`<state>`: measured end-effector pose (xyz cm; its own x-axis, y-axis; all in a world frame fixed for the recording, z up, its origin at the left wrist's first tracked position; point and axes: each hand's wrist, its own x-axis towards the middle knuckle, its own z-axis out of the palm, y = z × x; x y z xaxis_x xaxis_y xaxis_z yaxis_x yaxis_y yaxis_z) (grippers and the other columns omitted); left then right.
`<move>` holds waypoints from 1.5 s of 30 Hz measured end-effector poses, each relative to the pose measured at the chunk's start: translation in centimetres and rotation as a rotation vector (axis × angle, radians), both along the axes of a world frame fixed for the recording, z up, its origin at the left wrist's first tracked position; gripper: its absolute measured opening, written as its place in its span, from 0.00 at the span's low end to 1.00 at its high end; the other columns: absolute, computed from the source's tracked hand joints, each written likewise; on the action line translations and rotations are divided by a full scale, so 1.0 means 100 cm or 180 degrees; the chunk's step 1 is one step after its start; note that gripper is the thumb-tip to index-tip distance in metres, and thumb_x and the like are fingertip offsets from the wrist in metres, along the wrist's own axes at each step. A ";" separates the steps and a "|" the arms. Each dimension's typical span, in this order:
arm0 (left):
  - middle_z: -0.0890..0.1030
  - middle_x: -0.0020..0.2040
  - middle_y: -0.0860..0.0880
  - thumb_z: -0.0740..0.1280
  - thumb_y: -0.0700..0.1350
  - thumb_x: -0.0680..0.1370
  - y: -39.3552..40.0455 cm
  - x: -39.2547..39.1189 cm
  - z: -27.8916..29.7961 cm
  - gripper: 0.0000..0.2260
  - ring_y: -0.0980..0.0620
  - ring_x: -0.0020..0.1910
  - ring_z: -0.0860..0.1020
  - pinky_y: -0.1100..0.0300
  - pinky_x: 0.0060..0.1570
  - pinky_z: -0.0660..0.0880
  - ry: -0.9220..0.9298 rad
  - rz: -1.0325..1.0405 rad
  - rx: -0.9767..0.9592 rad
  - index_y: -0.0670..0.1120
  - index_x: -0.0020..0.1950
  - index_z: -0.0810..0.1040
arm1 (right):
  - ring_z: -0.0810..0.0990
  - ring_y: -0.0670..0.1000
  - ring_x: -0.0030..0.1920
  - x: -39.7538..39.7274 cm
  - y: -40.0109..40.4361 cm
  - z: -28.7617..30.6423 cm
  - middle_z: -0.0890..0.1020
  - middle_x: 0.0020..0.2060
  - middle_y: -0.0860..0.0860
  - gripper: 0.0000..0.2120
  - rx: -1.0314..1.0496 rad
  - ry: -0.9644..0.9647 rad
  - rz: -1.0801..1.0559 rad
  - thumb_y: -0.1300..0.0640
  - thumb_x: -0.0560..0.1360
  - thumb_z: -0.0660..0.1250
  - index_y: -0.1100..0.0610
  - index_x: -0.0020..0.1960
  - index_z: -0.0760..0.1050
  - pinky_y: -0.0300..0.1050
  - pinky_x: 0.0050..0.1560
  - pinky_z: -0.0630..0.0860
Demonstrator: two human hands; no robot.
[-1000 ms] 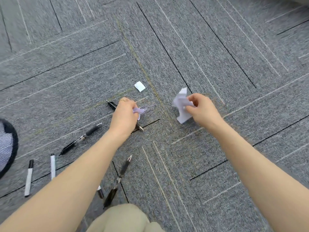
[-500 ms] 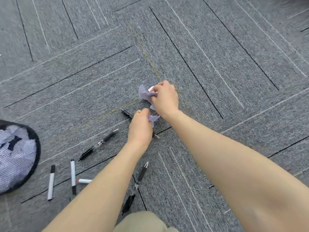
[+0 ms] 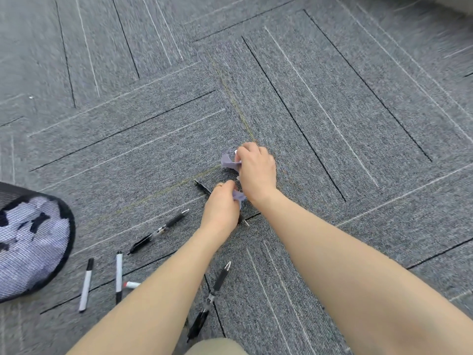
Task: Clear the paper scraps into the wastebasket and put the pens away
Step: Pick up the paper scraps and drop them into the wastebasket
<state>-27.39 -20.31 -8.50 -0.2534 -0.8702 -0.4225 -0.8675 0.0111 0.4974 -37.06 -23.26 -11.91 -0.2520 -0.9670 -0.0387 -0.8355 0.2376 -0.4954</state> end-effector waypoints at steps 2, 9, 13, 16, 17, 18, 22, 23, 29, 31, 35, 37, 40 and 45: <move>0.70 0.42 0.46 0.57 0.34 0.74 0.001 0.001 0.000 0.12 0.47 0.41 0.67 0.57 0.38 0.61 0.0042 0.0066 -0.0011 0.47 0.34 0.62 | 0.73 0.58 0.55 -0.003 0.001 0.004 0.77 0.55 0.54 0.06 -0.0004 0.0025 0.0153 0.64 0.76 0.60 0.58 0.51 0.74 0.51 0.52 0.68; 0.66 0.31 0.51 0.58 0.35 0.76 0.015 0.008 0.005 0.09 0.52 0.29 0.61 0.58 0.27 0.55 0.0342 0.0779 -0.0006 0.45 0.37 0.65 | 0.78 0.57 0.44 -0.019 0.017 0.013 0.81 0.45 0.54 0.08 0.0059 0.0340 0.0751 0.68 0.70 0.66 0.58 0.47 0.72 0.47 0.37 0.65; 0.64 0.31 0.50 0.60 0.34 0.74 0.014 0.014 0.008 0.10 0.51 0.29 0.59 0.57 0.29 0.54 0.0318 0.0991 0.0078 0.45 0.37 0.63 | 0.74 0.57 0.41 -0.023 0.027 0.019 0.81 0.42 0.53 0.03 0.0256 -0.0418 0.0053 0.62 0.75 0.62 0.55 0.44 0.72 0.45 0.37 0.66; 0.65 0.33 0.49 0.61 0.35 0.74 0.015 0.023 0.009 0.08 0.51 0.30 0.62 0.58 0.29 0.56 0.0395 0.1168 0.0142 0.45 0.39 0.65 | 0.77 0.54 0.39 -0.028 0.043 0.022 0.80 0.41 0.50 0.06 0.0335 -0.1187 -0.0572 0.61 0.76 0.59 0.54 0.44 0.72 0.48 0.39 0.74; 0.67 0.34 0.49 0.62 0.36 0.75 0.017 0.027 0.010 0.06 0.50 0.31 0.63 0.59 0.30 0.57 0.0442 0.1226 0.0164 0.45 0.41 0.66 | 0.77 0.53 0.38 -0.031 0.050 0.021 0.80 0.40 0.49 0.06 0.0345 -0.1395 -0.0758 0.61 0.76 0.59 0.53 0.44 0.72 0.47 0.37 0.73; 0.69 0.35 0.49 0.63 0.36 0.75 0.019 0.031 0.012 0.05 0.51 0.31 0.65 0.59 0.29 0.59 0.0500 0.1274 0.0195 0.45 0.44 0.68 | 0.76 0.52 0.37 -0.034 0.056 0.019 0.79 0.39 0.49 0.06 0.0360 -0.1550 -0.0913 0.62 0.76 0.59 0.53 0.43 0.72 0.46 0.36 0.72; 0.73 0.38 0.48 0.65 0.36 0.75 0.021 0.047 0.027 0.05 0.52 0.32 0.70 0.61 0.30 0.63 0.0778 0.1374 0.0237 0.44 0.48 0.71 | 0.73 0.52 0.36 -0.044 0.078 0.020 0.80 0.39 0.55 0.02 0.0464 -0.2070 -0.1336 0.63 0.74 0.62 0.60 0.44 0.73 0.47 0.37 0.69; 0.73 0.38 0.47 0.65 0.36 0.75 0.021 0.051 0.034 0.04 0.52 0.32 0.69 0.60 0.31 0.63 0.0882 0.1426 0.0231 0.44 0.46 0.72 | 0.72 0.51 0.35 -0.043 0.081 0.025 0.79 0.39 0.56 0.01 0.0451 -0.2225 -0.1401 0.63 0.74 0.63 0.61 0.44 0.73 0.45 0.36 0.68; 0.76 0.37 0.46 0.64 0.35 0.76 0.012 0.108 0.118 0.11 0.49 0.35 0.72 0.59 0.35 0.66 0.1612 0.1580 -0.0153 0.49 0.38 0.71 | 0.72 0.47 0.37 0.016 0.060 0.104 0.76 0.41 0.51 0.03 0.0183 -0.3085 -0.1221 0.63 0.74 0.66 0.61 0.47 0.73 0.37 0.37 0.69; 0.75 0.38 0.45 0.63 0.34 0.75 0.006 0.138 0.162 0.13 0.50 0.36 0.71 0.61 0.36 0.66 0.1701 0.1609 -0.0661 0.50 0.36 0.69 | 0.74 0.50 0.40 0.064 0.042 0.148 0.77 0.41 0.52 0.08 -0.0020 -0.3194 -0.0784 0.64 0.73 0.67 0.65 0.51 0.74 0.43 0.41 0.71; 0.71 0.33 0.54 0.59 0.33 0.76 -0.005 0.222 0.241 0.13 0.59 0.31 0.67 0.75 0.25 0.63 0.1817 0.2246 -0.1612 0.49 0.36 0.68 | 0.73 0.50 0.36 0.177 0.010 0.237 0.76 0.35 0.51 0.05 -0.0411 -0.3416 0.0355 0.64 0.73 0.67 0.57 0.40 0.72 0.43 0.36 0.68; 0.70 0.35 0.54 0.58 0.34 0.77 -0.012 0.270 0.263 0.11 0.55 0.34 0.69 0.72 0.27 0.63 0.1776 0.2672 -0.1910 0.49 0.39 0.70 | 0.71 0.47 0.31 0.232 0.002 0.272 0.74 0.32 0.50 0.08 -0.0537 -0.3265 0.0865 0.64 0.73 0.66 0.55 0.38 0.70 0.37 0.29 0.67; 0.75 0.45 0.47 0.56 0.37 0.80 -0.020 0.342 0.267 0.11 0.51 0.46 0.68 0.63 0.31 0.63 0.1288 0.3131 -0.1740 0.40 0.59 0.73 | 0.72 0.44 0.29 0.301 -0.007 0.294 0.74 0.30 0.48 0.11 -0.0525 -0.2785 0.1296 0.64 0.72 0.64 0.53 0.34 0.67 0.34 0.29 0.69; 0.78 0.52 0.41 0.58 0.39 0.80 -0.005 0.401 0.245 0.17 0.49 0.39 0.72 0.58 0.40 0.72 0.1478 0.3271 -0.0460 0.35 0.68 0.68 | 0.78 0.55 0.50 0.366 -0.012 0.270 0.79 0.50 0.54 0.11 -0.0150 -0.1577 0.1575 0.62 0.73 0.63 0.57 0.54 0.73 0.46 0.48 0.73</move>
<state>12.74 -20.83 16.04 0.5024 -0.7894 -0.3526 -0.2311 -0.5156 0.8250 -0.45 -24.41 15.05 0.2546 -0.9670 0.0096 -0.5130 -0.1435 -0.8463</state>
